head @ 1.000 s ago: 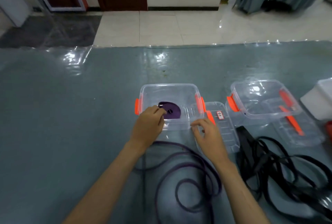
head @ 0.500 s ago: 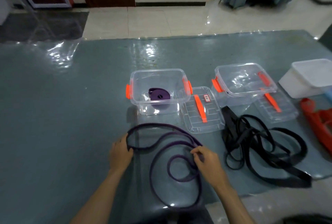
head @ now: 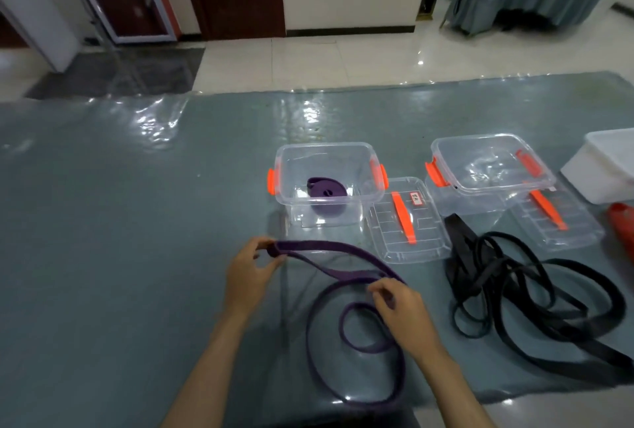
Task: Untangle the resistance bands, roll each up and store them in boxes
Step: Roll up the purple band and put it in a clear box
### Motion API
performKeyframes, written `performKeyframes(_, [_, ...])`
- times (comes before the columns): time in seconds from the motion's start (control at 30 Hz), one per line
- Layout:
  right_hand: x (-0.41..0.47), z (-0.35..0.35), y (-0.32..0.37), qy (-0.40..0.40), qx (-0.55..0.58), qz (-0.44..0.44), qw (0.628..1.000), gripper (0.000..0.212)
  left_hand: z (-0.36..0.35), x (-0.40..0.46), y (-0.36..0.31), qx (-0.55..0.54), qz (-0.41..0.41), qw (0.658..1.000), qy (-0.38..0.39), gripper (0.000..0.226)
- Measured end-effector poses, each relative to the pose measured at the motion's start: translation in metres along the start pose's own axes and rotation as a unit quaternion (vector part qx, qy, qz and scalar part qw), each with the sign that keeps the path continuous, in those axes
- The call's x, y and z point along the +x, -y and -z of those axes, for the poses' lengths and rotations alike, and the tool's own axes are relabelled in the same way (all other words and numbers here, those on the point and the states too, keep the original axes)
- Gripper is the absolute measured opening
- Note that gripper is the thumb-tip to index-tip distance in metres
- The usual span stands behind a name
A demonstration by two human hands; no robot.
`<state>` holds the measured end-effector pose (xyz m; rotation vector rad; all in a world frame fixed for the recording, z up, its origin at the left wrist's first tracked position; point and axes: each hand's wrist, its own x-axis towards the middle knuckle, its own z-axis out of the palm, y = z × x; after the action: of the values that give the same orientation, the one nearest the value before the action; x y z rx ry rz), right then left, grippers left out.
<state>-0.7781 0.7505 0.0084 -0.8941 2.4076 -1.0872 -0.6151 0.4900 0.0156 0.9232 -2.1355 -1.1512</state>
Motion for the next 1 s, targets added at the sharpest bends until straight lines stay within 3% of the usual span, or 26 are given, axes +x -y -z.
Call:
performKeyframes(0.13, [0.017,0.000,0.053,0.016,0.054,0.075,0.996,0.019,0.009,-0.015,-0.040,-0.071,-0.068,0.995,-0.022,0.033])
performKeyframes(0.27, [0.026,0.003,0.110,0.005,0.127,0.141,0.982,0.020,0.009,-0.031,-0.076,-0.258,-0.035,0.963,-0.067,0.042])
performKeyframes(0.43, [0.040,0.023,0.170,0.006,0.157,0.242,0.958,0.030,0.013,-0.034,-0.120,-0.363,-0.005,0.931,-0.036,0.047])
performKeyframes(0.57, [0.055,0.040,0.187,0.023,0.103,0.260,0.960,0.019,0.014,-0.026,-0.135,-0.367,-0.008,0.930,-0.028,0.033])
performKeyframes(0.7, [0.061,0.049,0.186,-0.038,0.095,0.221,0.970,0.008,0.004,-0.025,-0.138,-0.294,-0.047,0.954,-0.028,0.036])
performKeyframes(0.83, [0.054,0.041,0.179,-0.088,0.136,0.143,0.976,0.008,-0.012,-0.026,-0.147,-0.252,-0.054,0.964,-0.063,0.039])
performKeyframes(0.9, [0.050,0.039,0.172,-0.089,0.208,0.102,0.969,0.007,-0.014,-0.028,-0.149,-0.242,-0.047,0.966,-0.073,0.045])
performKeyframes(1.0, [0.044,0.038,0.166,-0.112,0.293,0.056,0.948,0.007,-0.016,-0.027,-0.150,-0.173,-0.122,0.975,-0.065,0.045])
